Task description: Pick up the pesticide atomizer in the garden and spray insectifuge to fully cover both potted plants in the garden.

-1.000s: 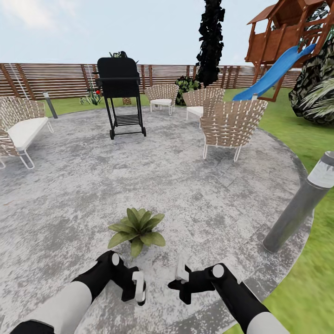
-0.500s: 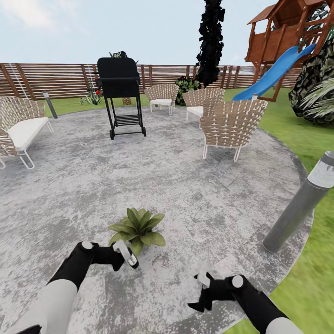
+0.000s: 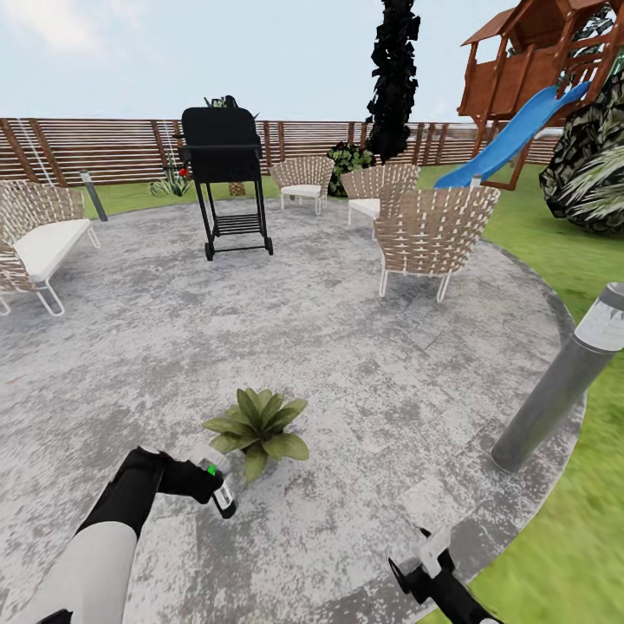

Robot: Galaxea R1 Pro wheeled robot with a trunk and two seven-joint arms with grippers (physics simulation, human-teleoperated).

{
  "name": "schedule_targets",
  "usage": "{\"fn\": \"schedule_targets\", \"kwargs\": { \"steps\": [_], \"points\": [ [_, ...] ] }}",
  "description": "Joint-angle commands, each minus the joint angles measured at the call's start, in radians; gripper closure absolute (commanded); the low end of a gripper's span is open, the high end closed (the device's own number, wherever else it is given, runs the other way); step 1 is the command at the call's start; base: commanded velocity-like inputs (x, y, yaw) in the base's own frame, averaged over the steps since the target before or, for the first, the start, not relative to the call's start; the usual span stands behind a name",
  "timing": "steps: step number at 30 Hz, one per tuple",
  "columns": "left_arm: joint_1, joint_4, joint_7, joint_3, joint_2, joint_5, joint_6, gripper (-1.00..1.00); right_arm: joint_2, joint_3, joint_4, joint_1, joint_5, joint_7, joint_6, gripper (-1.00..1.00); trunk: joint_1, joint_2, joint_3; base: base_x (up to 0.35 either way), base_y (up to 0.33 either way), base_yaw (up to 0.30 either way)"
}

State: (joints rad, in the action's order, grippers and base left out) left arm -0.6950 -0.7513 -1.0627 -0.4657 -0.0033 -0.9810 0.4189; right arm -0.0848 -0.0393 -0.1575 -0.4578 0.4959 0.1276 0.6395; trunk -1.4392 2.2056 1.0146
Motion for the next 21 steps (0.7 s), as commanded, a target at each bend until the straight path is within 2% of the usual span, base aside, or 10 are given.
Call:
{"fn": "schedule_targets", "kwargs": {
  "steps": [1, 5, 8, 10, 11, 12, 14, 17, 18, 21],
  "points": [
    [-0.001, -0.024, -0.005, -0.003, -0.001, -0.025, 0.142, 1.0, 0.001, -0.006, 0.019, 0.017, -0.003, -0.092, 0.039, -1.0, 0.0, 0.0, 0.001, 0.0, 0.0, 0.0],
    [-0.003, -0.074, -0.007, 0.0, 0.0, -0.033, 0.233, 1.0, 0.005, -0.007, 0.025, 0.035, -0.003, -0.115, 0.047, -1.0, 0.0, 0.0, 0.001, 0.0, 0.0, 0.0],
    [-0.002, -0.084, -0.013, 0.02, 0.0, -0.051, 0.263, 1.0, 0.009, -0.007, 0.027, 0.047, -0.003, -0.119, 0.049, -1.0, 0.0, 0.0, 0.001, 0.0, 0.0, 0.0],
    [-0.002, -0.087, -0.016, 0.055, 0.0, -0.088, 0.275, 1.0, 0.011, -0.008, 0.034, 0.055, -0.006, -0.121, 0.049, -1.0, 0.0, 0.0, 0.001, 0.0, 0.0, 0.0],
    [-0.001, -0.088, -0.017, 0.087, -0.001, -0.142, 0.299, 1.0, 0.014, -0.008, 0.05, 0.061, -0.022, -0.121, 0.05, -1.0, 0.0, 0.0, 0.001, 0.0, 0.0, 0.0],
    [-0.001, -0.088, -0.017, 0.092, -0.001, -0.158, 0.309, 1.0, 0.016, -0.008, 0.054, 0.062, -0.03, -0.121, 0.05, -1.0, 0.0, 0.0, 0.001, 0.0, 0.0, 0.0],
    [-0.005, -0.088, -0.018, 0.106, -0.001, -0.232, 0.39, 1.0, 0.02, -0.008, 0.065, 0.067, -0.106, -0.121, 0.05, -1.0, 0.0, 0.0, 0.001, 0.0, 0.0, 0.0],
    [-0.007, -0.089, -0.019, 0.112, -0.001, -0.284, 0.48, 1.0, 0.023, -0.008, 0.071, 0.069, -0.223, -0.118, 0.049, -1.0, 0.0, 0.0, 0.001, 0.0, 0.0, 0.0],
    [-0.011, -0.086, -0.255, 0.185, -0.013, -0.342, 0.576, 1.0, 0.023, -0.004, 0.073, 0.07, -0.283, -0.112, 0.048, -1.0, 0.0, 0.0, 0.001, 0.0, -0.215, 0.0],
    [-0.013, -0.086, -0.255, 0.185, -0.013, -0.341, 0.577, 1.0, 0.023, -0.004, 0.073, 0.07, -0.283, -0.112, 0.048, -1.0, 0.0, 0.0, 0.001, 0.0, -0.254, 0.0]
  ]
}}
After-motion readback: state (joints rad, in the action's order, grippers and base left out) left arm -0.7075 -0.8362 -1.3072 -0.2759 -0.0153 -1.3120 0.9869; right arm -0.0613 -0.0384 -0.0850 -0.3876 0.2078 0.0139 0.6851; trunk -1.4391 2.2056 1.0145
